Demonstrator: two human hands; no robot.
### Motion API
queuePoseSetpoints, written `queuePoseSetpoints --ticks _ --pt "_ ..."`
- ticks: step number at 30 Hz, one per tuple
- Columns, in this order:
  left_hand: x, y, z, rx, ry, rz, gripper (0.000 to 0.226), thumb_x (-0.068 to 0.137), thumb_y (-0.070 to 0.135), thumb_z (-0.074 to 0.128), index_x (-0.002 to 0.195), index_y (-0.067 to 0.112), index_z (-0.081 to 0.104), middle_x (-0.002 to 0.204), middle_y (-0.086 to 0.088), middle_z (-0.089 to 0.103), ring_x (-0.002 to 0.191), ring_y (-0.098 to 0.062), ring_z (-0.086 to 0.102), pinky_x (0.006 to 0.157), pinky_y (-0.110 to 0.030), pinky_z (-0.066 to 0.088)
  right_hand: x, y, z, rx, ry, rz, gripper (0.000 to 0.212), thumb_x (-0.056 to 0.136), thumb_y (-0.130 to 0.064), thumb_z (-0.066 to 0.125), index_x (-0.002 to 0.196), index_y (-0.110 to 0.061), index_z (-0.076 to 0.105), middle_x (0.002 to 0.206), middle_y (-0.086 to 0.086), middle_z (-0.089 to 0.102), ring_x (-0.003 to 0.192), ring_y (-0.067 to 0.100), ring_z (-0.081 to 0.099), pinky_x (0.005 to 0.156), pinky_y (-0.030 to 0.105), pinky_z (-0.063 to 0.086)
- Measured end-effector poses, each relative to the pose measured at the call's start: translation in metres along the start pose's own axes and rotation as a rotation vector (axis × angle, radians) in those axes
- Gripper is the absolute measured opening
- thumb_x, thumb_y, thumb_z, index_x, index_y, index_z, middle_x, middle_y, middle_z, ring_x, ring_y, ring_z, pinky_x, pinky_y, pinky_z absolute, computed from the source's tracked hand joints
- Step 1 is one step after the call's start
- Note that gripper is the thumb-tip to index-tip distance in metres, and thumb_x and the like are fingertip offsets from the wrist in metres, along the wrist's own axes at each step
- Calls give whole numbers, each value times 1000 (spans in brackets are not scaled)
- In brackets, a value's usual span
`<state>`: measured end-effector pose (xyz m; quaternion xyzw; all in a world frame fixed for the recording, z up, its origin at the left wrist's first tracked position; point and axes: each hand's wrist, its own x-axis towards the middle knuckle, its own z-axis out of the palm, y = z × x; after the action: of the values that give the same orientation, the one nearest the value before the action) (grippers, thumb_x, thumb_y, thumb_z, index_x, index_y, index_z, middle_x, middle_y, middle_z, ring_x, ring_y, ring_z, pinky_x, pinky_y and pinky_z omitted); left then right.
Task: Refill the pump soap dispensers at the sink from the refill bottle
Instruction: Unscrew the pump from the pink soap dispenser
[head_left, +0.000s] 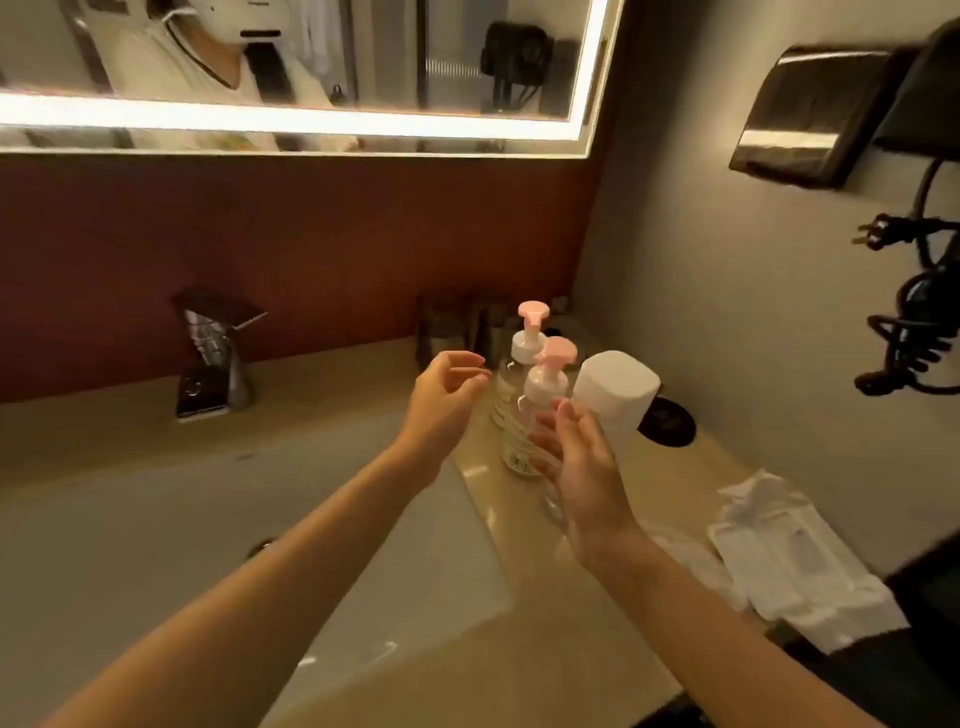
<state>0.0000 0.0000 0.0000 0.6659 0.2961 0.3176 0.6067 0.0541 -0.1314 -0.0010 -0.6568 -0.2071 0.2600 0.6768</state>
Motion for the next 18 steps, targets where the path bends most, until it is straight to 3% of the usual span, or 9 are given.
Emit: queuePoseSetpoints --ticks 3,7,14,18 --pt "3 -26 12 45 -93 22 25 92 19 55 116 20 49 112 4 55 96 -4 53 69 -11 43 1 21 -4 -40 -15 -87 43 90 -47 37 129 -31 47 127 -2 55 118 18 52 104 47 40" --pt "6 -57 31 20 -197 23 43 91 31 54 130 22 39 127 5 45 115 -10 44 85 -20 40 -1 44 -11 -110 -26 -137 46 91 -46 34 135 -35 41 133 -9 48 125 17 46 106 47 37" --pt "13 -69 47 -72 -185 63 42 97 37 40 134 20 36 119 9 45 105 -3 45 71 -10 37 7 64 -13 -144 -27 -224 64 79 -56 32 139 -35 35 137 -10 46 128 11 42 107 45 38" --pt "14 -75 55 -60 -143 107 41 96 37 40 134 20 37 118 9 47 96 2 47 69 -10 37 15 69 -16 -122 -36 -265 56 86 -50 32 140 -36 34 137 -9 46 128 13 43 106 47 39"
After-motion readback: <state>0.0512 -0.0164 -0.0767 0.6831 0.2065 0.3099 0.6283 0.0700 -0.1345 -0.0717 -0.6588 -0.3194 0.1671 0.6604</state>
